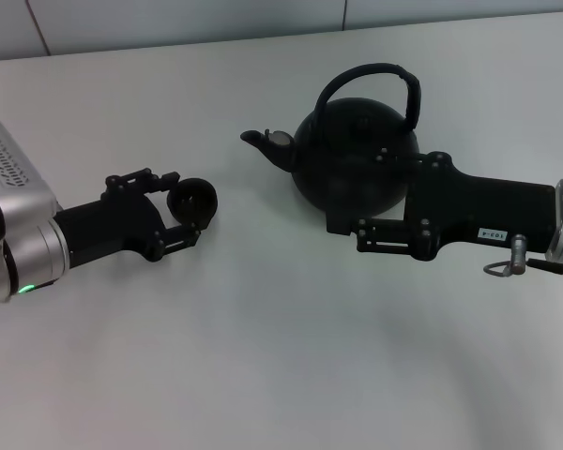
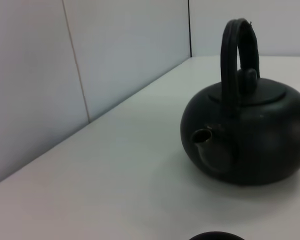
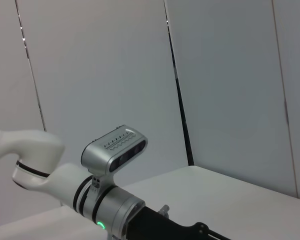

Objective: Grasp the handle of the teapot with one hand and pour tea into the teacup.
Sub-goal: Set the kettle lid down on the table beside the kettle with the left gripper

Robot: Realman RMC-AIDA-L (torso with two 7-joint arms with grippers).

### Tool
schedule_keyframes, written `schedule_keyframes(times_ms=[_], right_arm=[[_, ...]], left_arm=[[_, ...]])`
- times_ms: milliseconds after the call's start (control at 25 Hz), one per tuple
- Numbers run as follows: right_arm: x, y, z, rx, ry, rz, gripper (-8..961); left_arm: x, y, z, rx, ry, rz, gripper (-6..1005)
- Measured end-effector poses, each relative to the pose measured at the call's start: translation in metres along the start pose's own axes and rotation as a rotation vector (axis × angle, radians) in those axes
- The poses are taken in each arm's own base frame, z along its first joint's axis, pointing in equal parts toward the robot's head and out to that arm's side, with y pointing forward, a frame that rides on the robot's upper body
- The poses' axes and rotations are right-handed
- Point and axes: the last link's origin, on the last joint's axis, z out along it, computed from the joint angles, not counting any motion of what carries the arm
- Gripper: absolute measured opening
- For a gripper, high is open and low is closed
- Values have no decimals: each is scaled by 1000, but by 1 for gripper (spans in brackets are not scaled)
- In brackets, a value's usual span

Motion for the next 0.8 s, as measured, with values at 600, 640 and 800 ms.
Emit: schedule_keyframes(times_ms=[600,640,800], right_arm=[[0,0,0,-2,6,-8,685],[0,0,0,-2,6,-8,685],[0,0,0,-2,5,-11,684]], left_arm=[[-3,2,3,-6,-30,18,707],[-3,2,3,-6,-30,18,712],[0,0,5,-6,-29,-33,733]])
